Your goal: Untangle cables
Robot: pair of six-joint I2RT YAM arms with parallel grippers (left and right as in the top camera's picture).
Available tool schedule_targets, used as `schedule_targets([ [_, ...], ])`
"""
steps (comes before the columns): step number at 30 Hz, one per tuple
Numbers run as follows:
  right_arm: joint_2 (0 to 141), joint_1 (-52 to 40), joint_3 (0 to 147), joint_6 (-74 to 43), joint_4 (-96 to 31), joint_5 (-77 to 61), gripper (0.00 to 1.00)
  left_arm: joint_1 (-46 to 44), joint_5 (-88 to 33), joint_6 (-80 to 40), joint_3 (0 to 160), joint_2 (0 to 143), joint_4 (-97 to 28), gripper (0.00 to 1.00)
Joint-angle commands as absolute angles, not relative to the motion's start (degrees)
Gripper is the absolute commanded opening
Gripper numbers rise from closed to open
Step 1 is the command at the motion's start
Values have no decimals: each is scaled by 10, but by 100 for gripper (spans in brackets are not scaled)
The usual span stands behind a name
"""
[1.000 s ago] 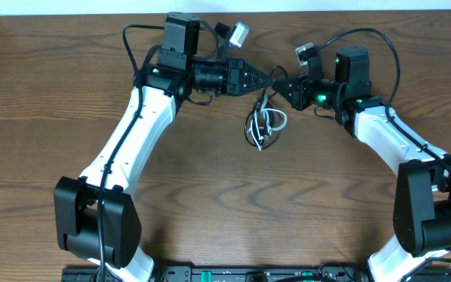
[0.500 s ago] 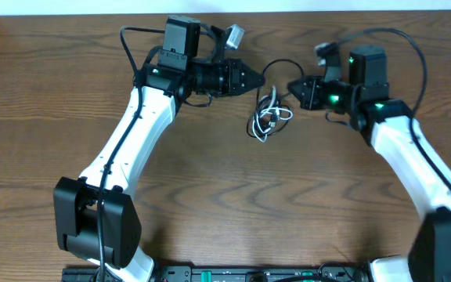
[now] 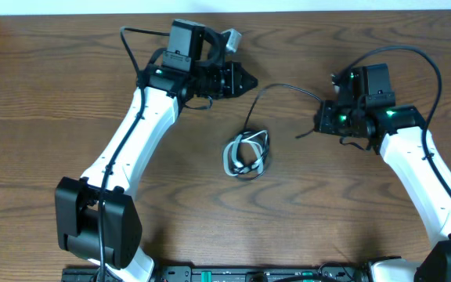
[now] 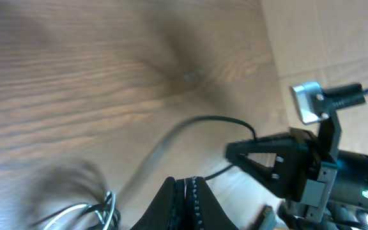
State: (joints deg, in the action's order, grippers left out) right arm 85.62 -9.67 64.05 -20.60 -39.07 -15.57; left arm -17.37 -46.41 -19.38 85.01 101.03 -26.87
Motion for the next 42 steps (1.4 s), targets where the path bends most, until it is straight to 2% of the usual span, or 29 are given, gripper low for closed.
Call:
schedule_targets([
  [1,851,-91,648,-209,-423,-53,1,-164,-440,-176,856,993,-270,8],
  [7,851,-91,648,-210,-427,44,1,-164,-438,-171,856,993,-270,8],
  [11,851,-91,648,-209,-388,47,1,-165,-431,-133,856,993,-292,8],
  [16,850,-91,648,-150,-326,-36,1,-165,-331,-133,856,994,-362,25],
  [20,842,-91,650,-92,-276,-163,1,-165,-282,-131,856,1000,-397,44],
  [21,836,-91,652,-86,-260,-197,1,-165,-262,-133,855,1002,-405,52],
  [28,790,-90,666,-85,-201,-280,1,-159,-227,-188,855,1025,-412,71],
  [31,764,-90,668,-85,-189,-290,1,-158,-239,-187,855,1040,-408,72],
  [36,736,-90,668,-85,-203,-291,1,-158,-384,-86,855,1094,-378,72],
  [42,735,-90,668,-85,-235,-291,1,-158,-449,-66,855,1171,-354,72],
])
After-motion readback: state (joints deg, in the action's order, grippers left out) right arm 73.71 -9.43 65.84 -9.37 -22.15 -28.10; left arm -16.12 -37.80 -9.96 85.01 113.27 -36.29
